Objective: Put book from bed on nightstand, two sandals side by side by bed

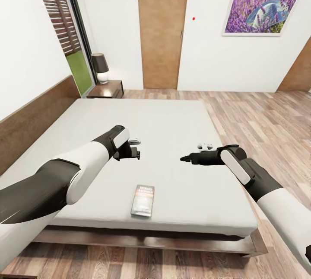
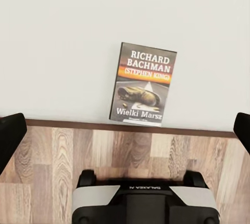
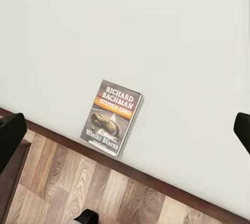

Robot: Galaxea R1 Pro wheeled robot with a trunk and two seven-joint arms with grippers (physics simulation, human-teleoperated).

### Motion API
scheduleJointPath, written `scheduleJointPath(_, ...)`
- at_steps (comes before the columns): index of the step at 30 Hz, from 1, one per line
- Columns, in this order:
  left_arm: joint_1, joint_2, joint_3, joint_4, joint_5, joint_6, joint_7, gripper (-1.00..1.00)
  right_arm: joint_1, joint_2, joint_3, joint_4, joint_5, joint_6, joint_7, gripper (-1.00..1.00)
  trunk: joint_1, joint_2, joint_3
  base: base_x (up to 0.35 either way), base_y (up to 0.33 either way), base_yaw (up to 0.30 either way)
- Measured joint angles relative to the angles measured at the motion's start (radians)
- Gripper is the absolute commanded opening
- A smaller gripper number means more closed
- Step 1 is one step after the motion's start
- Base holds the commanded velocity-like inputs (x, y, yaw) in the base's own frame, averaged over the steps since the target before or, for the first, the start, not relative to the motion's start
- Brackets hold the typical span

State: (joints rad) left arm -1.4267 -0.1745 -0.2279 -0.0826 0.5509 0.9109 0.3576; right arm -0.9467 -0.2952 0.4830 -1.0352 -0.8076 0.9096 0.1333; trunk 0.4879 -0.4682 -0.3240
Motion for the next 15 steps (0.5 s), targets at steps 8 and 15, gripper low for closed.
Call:
scheduleJointPath(8,0.000,0.000,0.000,0.002,0.000,0.000,0.000,1.00,0.000,0.000,0.000,0.000,0.000,0.000,0.000,1.00,0.000,0.000,-0.013,0.000,0.000,-0.164)
scheduleJointPath(15,0.000,0.000,0.000,0.002,0.000,0.000,0.000,1.00,0.000,0.000,0.000,0.000,0.000,0.000,0.000,1.00,0.000,0.000,-0.024,0.000,0.000,-0.183)
